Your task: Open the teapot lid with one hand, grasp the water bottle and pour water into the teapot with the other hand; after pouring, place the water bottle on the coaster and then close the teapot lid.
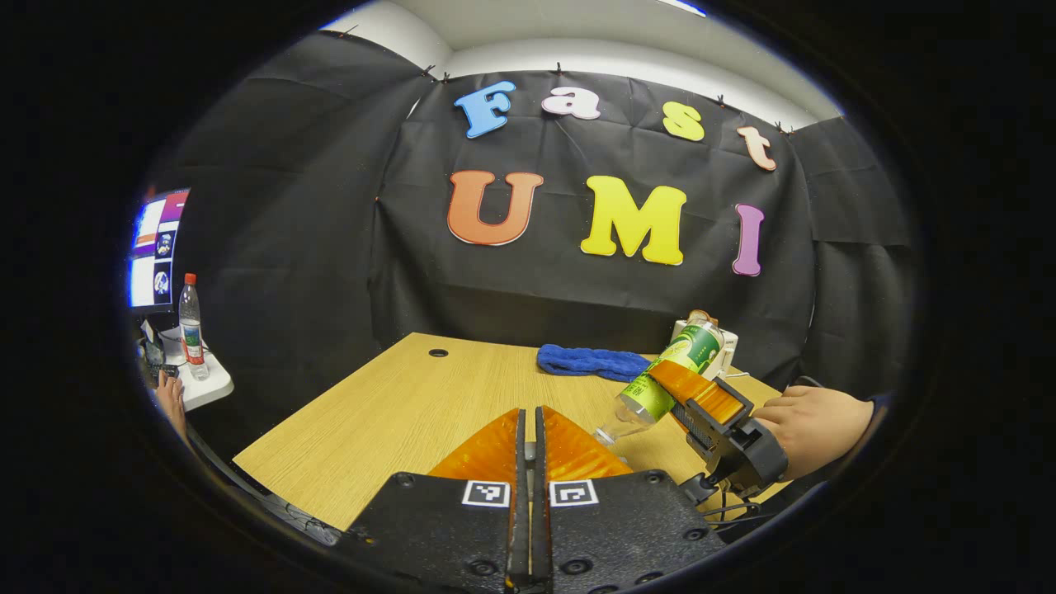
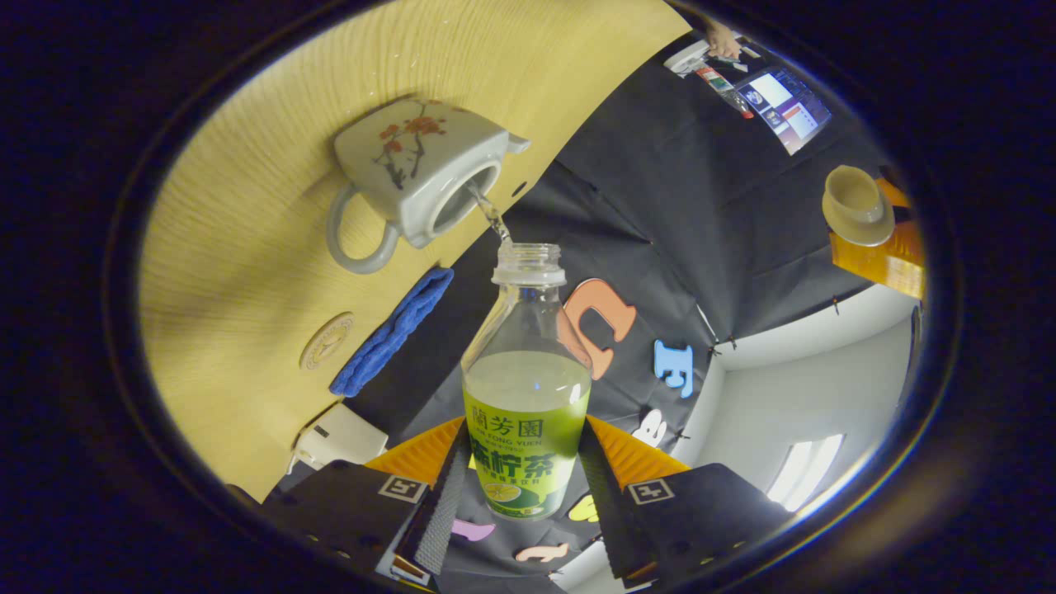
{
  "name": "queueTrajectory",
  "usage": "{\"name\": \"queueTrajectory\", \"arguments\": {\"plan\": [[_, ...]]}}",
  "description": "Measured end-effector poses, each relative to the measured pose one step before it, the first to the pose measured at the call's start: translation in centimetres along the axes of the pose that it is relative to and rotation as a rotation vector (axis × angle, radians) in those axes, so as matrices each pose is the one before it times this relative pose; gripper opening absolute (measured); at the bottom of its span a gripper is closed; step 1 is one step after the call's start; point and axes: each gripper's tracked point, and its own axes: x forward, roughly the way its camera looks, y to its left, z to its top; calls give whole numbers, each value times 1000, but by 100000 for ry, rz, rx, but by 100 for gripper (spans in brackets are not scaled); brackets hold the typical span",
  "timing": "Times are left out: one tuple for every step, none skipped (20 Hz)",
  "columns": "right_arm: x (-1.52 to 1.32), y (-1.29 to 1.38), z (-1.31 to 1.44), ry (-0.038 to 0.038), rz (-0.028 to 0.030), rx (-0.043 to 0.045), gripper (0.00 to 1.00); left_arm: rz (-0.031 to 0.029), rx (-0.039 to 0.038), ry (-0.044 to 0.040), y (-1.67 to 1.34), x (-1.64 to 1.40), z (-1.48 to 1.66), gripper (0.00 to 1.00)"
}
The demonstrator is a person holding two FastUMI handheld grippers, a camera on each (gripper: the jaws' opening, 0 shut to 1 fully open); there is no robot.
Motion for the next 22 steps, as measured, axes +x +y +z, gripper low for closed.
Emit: {"name": "queueTrajectory", "arguments": {"plan": [[-61,-119,-83,101,56,-822,73,-218,5,-42,-130,-74,27,4],[-13,-200,-101,171,-366,-830,73,-15,-10,-203,46,-21,30,4],[-4,-39,141,-382,-247,-847,73,-76,3,3,-69,5,16,4],[62,-191,5,-130,-505,-361,75,-112,12,-21,12,99,-26,4],[92,-45,-87,-169,-581,-138,72,-77,-83,214,28,81,-104,4],[51,-154,5,-167,-721,-411,72,-2,-127,301,7,-30,-76,4],[-5,-54,11,-79,-483,48,72,-310,146,248,29,71,-80,4],[24,-67,93,-577,-887,27,73,-243,230,301,-15,96,-194,4],[-29,-109,146,-630,-873,-391,75,729,-393,315,424,21,-113,4],[56,-118,67,-332,-723,-793,74,1000,-601,549,366,80,-181,4],[-47,-148,-11,159,-582,-595,74,324,-236,370,194,11,-155,4],[-71,-135,-16,106,-389,-820,74,-150,-76,14,-7,-27,20,4],[-4,-117,38,146,-434,-872,74,-111,-192,-22,-86,-48,30,4],[-51,-126,-5,94,-74,-1157,74,-222,25,-87,-92,-18,28,4],[29,-67,10,-318,119,-667,74,-470,283,-140,40,54,-26,4],[100,-26,-35,-61,105,-869,73,-295,283,103,-128,36,-18,4],[-12,57,258,-353,313,269,75,227,0,291,46,43,-88,4],[-60,98,100,210,365,1183,75,101,-38,121,237,-21,-104,4],[0,193,-175,76,385,1283,75,167,-205,100,124,16,-42,4],[21,88,-144,167,54,1333,73,328,-306,274,191,163,-141,4],[69,158,-195,472,209,2521,73,355,-154,186,99,57,-63,4],[-36,835,-189,495,3679,6575,73,151,401,144,36,8,-74,4]]}}
